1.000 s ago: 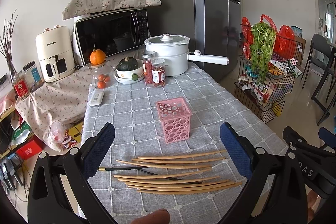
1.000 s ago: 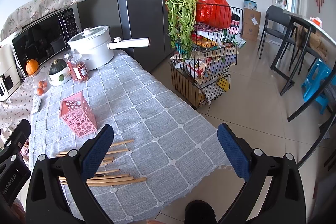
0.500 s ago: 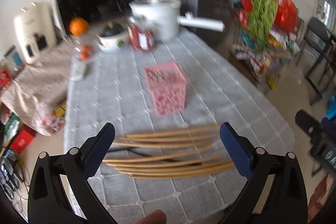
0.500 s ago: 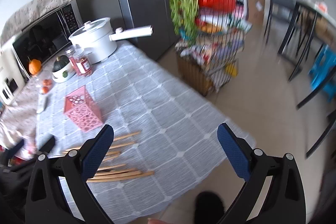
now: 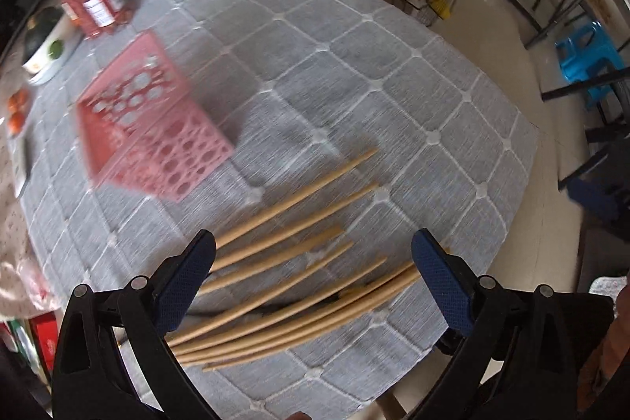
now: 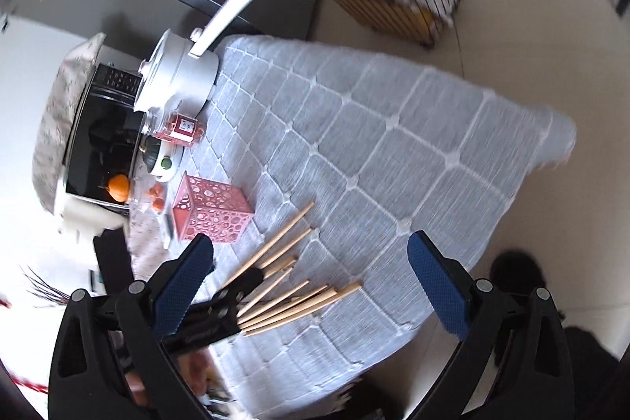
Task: Organize utensils
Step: 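Lower the left tool onto a wooden stick and close it while the right tool grasps another stick, then lift the held wooden sticks upright with both tools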
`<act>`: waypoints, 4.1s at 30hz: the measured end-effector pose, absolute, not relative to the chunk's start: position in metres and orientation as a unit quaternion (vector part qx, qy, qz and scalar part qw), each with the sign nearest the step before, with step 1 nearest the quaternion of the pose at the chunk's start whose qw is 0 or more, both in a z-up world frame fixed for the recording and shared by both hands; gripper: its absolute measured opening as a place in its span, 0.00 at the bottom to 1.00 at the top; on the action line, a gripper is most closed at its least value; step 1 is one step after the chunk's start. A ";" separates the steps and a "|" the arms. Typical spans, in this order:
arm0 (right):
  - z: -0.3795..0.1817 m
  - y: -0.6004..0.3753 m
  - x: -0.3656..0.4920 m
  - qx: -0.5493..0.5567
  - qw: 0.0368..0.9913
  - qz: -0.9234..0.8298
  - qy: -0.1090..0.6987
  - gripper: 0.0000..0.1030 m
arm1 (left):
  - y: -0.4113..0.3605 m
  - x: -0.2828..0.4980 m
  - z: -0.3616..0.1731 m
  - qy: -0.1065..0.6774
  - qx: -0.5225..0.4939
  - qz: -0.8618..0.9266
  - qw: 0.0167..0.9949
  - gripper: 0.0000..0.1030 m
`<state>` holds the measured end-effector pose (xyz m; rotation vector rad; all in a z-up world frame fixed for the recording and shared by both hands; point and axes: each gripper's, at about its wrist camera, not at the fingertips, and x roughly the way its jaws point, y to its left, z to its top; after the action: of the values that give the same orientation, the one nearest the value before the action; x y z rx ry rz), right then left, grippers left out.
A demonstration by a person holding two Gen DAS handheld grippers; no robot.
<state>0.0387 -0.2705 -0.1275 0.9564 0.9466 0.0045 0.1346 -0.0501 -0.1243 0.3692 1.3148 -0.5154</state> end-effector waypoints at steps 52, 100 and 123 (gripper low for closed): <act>-0.216 -0.162 0.162 0.442 0.664 -0.091 0.596 0.15 | 0.129 0.028 0.041 0.287 0.043 -0.294 0.911 0.05; -0.204 -0.137 0.198 0.353 0.686 -0.136 0.622 0.12 | 0.183 0.025 0.085 0.221 -0.091 -0.232 0.943 0.05; 0.011 -0.206 0.065 0.333 0.852 -0.015 0.404 0.05 | 0.169 0.024 0.092 0.235 -0.113 -0.192 0.946 0.05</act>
<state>0.0653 -0.2058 0.0114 0.7016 0.8507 -0.0310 0.0236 0.1690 0.0921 -0.2293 0.4779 -0.3912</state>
